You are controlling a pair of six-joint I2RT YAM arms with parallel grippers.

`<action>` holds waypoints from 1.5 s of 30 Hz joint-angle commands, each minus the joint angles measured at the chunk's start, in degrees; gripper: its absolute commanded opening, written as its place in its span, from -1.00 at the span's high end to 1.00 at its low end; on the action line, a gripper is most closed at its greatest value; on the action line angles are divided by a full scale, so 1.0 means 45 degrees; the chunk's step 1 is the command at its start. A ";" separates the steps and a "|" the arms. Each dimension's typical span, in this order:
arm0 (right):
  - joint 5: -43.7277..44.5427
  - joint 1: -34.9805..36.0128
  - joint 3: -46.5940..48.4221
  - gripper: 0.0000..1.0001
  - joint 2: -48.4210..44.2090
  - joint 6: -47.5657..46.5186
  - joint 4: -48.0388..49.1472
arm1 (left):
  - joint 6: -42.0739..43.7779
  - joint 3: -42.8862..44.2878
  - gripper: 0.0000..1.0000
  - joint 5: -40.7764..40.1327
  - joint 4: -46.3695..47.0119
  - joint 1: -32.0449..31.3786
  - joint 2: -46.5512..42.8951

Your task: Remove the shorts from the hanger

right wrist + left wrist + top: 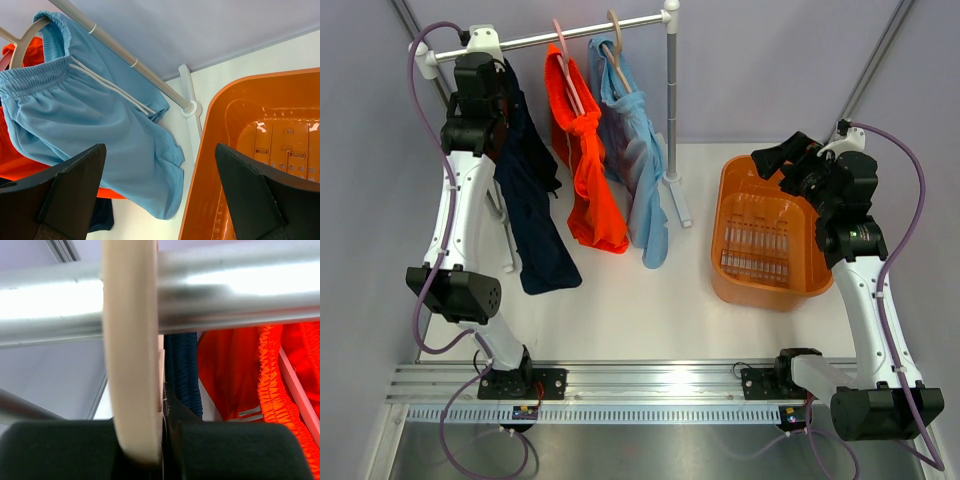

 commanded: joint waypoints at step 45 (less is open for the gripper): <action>-0.0365 0.4067 0.1600 -0.84 0.0060 -0.1929 -0.2133 | -0.2033 -0.4131 1.00 -0.0011 -0.8223 -0.8954 -0.7101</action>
